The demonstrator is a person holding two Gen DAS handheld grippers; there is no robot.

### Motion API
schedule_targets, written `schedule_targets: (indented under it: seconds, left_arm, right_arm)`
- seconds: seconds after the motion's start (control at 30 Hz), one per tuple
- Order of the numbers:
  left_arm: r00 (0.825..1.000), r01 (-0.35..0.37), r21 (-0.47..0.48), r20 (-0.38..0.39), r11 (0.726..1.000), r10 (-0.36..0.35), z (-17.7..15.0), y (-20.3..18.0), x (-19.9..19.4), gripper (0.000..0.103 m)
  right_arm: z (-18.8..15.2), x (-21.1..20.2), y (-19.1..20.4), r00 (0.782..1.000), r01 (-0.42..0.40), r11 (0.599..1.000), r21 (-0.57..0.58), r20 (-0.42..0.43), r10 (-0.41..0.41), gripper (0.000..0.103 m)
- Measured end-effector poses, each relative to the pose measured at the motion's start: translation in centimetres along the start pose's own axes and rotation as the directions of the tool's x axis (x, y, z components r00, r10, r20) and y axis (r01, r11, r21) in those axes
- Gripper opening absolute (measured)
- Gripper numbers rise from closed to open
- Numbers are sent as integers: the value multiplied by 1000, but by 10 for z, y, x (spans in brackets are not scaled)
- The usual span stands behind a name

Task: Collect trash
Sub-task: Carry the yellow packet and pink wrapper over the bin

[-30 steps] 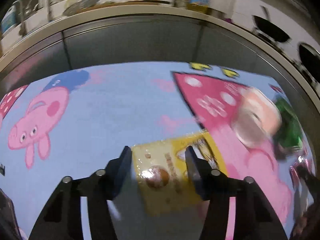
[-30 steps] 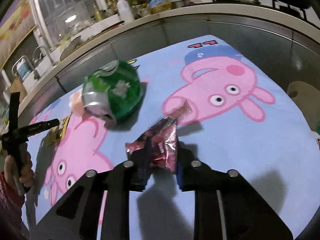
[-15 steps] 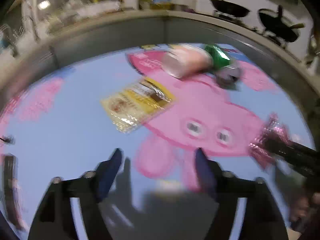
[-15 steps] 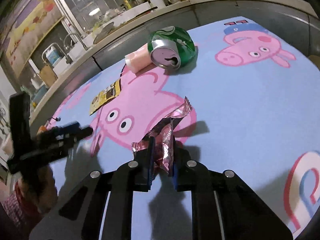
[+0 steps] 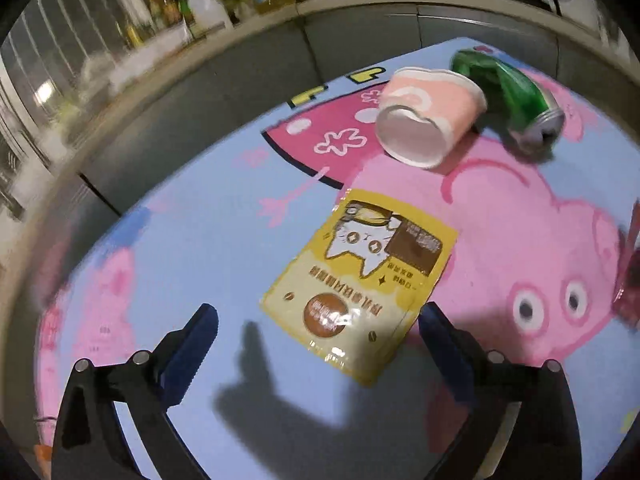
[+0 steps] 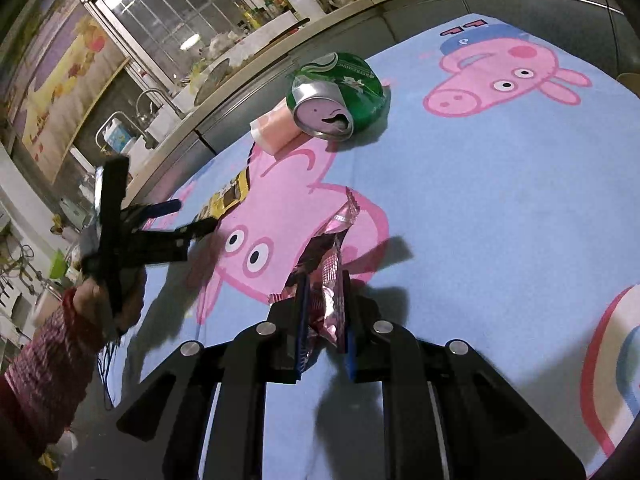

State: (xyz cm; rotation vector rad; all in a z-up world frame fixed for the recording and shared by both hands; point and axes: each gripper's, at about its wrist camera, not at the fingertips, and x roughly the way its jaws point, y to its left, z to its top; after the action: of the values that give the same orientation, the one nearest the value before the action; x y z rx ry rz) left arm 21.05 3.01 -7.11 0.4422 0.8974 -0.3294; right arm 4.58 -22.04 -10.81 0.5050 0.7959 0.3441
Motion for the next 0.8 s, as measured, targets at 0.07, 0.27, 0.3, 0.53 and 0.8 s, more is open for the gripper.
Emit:
schedule_targets:
  seconds: [0.07, 0.27, 0.3, 0.53, 0.8]
  left_arm:
    - [998, 67, -43, -5, 997, -67, 4, 11, 9, 99]
    - [985, 170, -78, 48, 982, -167, 5, 6, 2, 32]
    - [983, 181, -91, 51, 979, -177, 4, 3, -1, 12]
    - [933, 358, -181, 118, 916, -341, -12, -28, -40, 4]
    - [817, 577, -125, 103, 807, -568, -11, -117, -69, 4]
  right_arm:
    - [0, 0, 0, 1000, 0, 1000, 0, 1, 0, 15]
    - [-1, -1, 1, 1000, 10, 1000, -6, 3, -10, 15]
    - [-1, -1, 1, 1000, 13, 1000, -9, 4, -13, 15]
    - [1, -13, 3, 999, 13, 1000, -11, 39, -13, 12]
    - [8, -41, -23, 995, 32, 998, 51, 92, -37, 9]
